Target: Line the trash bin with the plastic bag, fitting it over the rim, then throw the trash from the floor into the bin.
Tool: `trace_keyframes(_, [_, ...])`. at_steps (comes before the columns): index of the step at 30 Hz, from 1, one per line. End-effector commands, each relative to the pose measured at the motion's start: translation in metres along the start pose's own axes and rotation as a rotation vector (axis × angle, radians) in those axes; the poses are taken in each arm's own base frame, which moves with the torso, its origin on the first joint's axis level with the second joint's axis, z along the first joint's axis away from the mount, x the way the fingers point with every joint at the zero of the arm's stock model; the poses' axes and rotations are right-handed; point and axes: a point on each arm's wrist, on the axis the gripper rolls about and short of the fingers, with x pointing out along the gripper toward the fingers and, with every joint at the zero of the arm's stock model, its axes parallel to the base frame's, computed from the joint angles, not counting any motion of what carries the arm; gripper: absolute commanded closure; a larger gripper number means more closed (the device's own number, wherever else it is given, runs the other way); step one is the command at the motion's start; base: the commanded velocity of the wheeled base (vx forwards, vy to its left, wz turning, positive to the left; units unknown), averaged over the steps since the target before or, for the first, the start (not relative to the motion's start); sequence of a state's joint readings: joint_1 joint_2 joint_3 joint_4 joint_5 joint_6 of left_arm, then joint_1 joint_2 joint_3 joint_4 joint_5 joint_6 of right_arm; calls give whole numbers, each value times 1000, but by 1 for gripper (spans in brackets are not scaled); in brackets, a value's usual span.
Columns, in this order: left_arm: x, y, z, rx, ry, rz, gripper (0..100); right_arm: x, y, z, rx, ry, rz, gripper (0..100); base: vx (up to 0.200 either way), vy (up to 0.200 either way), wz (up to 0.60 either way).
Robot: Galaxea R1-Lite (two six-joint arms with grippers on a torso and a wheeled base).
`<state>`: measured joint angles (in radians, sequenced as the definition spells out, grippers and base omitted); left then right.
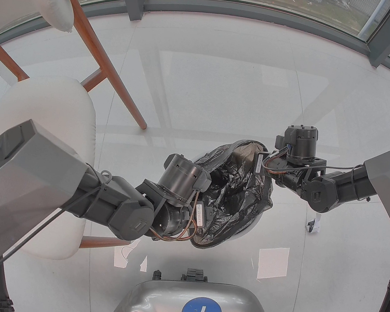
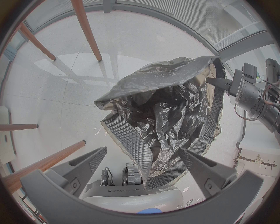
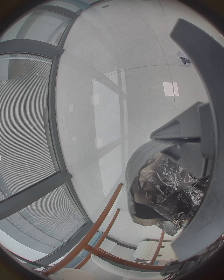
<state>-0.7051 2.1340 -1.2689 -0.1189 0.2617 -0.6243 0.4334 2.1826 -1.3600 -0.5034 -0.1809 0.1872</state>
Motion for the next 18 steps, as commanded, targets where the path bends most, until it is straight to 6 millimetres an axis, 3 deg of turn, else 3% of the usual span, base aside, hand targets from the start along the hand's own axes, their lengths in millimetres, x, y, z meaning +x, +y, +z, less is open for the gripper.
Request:
trace_keyframes(1, [-1, 0, 1, -2, -4, -1, 0, -1, -2, 2, 2, -5, -3, 100, 0, 0, 0])
trace_keyframes(10, [0, 0, 0, -15, 0, 0, 0, -1, 3, -6, -8, 21, 7, 100, 0, 0, 0])
trace_keyframes(11, [0, 0, 0, -15, -1, 1, 0, -1, 3, -6, -10, 21, 7, 0, 0, 0, 0])
trace_keyframes(18, [-1, 0, 1, -16, -3, -2, 0, -3, 5, 0, -4, 2, 12, 0, 0, 0, 0])
